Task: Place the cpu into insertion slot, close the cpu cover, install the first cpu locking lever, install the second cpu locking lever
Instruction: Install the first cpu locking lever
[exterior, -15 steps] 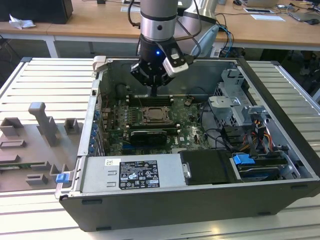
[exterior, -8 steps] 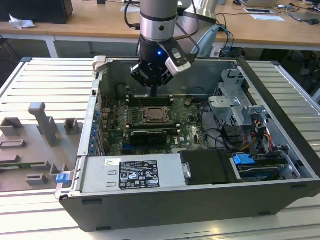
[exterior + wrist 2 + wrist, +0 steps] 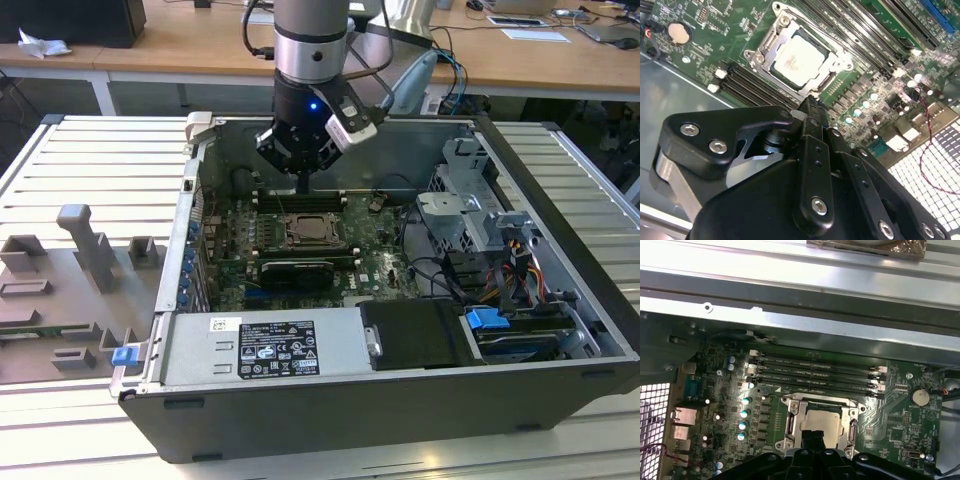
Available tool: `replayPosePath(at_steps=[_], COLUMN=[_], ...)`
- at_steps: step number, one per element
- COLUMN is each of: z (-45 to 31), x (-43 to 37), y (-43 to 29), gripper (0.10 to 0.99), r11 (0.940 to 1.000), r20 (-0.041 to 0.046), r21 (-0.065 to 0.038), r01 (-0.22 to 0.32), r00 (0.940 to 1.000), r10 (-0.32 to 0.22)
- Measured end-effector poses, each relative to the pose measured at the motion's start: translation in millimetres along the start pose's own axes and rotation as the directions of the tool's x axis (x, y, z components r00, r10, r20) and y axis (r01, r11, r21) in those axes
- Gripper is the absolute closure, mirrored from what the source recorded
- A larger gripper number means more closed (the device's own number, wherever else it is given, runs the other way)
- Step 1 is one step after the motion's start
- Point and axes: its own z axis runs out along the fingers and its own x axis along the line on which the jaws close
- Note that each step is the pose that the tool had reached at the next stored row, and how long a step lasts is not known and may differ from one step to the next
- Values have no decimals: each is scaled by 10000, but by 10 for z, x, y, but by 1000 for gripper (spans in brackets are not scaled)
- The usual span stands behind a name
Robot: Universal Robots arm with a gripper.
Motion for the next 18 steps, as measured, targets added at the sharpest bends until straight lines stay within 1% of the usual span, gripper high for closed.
replayPosePath(at_steps=[7, 10, 18], z=[3, 18, 49], x=[262, 333, 373], y=[33, 41, 45], gripper=[980, 980, 980], r11=[10000, 10000, 10000], r20=[1, 3, 7], r21=[-6, -6, -7], r01=[15, -6, -36], r00=[10000, 10000, 10000], r10=[-15, 6, 36])
